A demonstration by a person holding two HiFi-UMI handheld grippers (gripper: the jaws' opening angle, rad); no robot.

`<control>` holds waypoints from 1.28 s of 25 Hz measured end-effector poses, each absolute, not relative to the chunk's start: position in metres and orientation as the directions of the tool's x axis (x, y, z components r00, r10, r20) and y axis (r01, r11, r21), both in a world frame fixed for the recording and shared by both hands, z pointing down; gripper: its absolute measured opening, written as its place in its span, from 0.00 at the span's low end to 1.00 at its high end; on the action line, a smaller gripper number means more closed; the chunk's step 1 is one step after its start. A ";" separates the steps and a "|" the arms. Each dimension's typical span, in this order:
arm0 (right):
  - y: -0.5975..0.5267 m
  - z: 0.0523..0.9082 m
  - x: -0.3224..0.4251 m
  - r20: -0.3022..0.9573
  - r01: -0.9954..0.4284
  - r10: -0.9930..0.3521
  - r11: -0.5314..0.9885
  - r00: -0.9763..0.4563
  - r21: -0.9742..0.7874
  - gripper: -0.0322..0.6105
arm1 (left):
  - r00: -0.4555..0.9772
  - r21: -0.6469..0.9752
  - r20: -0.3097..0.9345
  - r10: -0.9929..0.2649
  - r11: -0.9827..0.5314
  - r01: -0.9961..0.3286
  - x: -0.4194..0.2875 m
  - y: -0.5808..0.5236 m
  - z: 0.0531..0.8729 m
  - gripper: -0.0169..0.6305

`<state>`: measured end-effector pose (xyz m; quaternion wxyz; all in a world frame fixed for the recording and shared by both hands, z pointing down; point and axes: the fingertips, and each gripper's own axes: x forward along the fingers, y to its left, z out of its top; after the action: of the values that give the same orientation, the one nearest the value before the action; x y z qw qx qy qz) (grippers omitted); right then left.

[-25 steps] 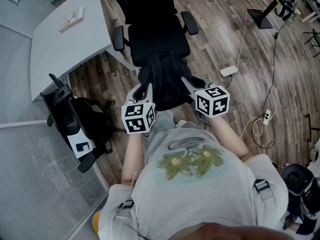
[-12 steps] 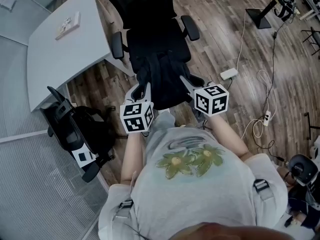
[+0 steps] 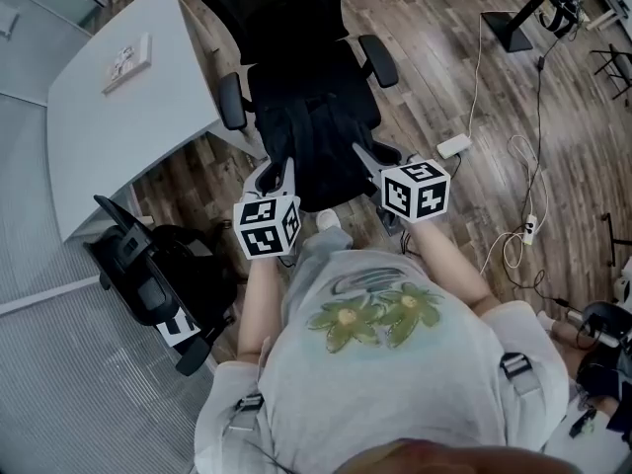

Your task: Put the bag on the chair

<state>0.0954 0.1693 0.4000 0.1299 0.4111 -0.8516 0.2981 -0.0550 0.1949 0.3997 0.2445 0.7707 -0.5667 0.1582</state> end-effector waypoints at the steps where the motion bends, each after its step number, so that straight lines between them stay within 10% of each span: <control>1: 0.166 0.401 0.093 0.467 -0.780 -0.625 0.481 -0.625 -0.400 0.18 | 0.312 0.198 0.520 -0.795 -0.243 -0.950 -0.058 0.191 0.400 0.13; 32: 0.075 0.419 0.055 0.493 -0.788 -0.615 0.466 -0.616 -0.403 0.18 | 0.343 0.230 0.535 -0.772 -0.258 -0.938 -0.099 0.099 0.418 0.13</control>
<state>0.0546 0.0755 0.4191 0.1405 0.4152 -0.8446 0.3074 -0.0993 0.0994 0.4177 0.2609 0.7769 -0.5504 0.1592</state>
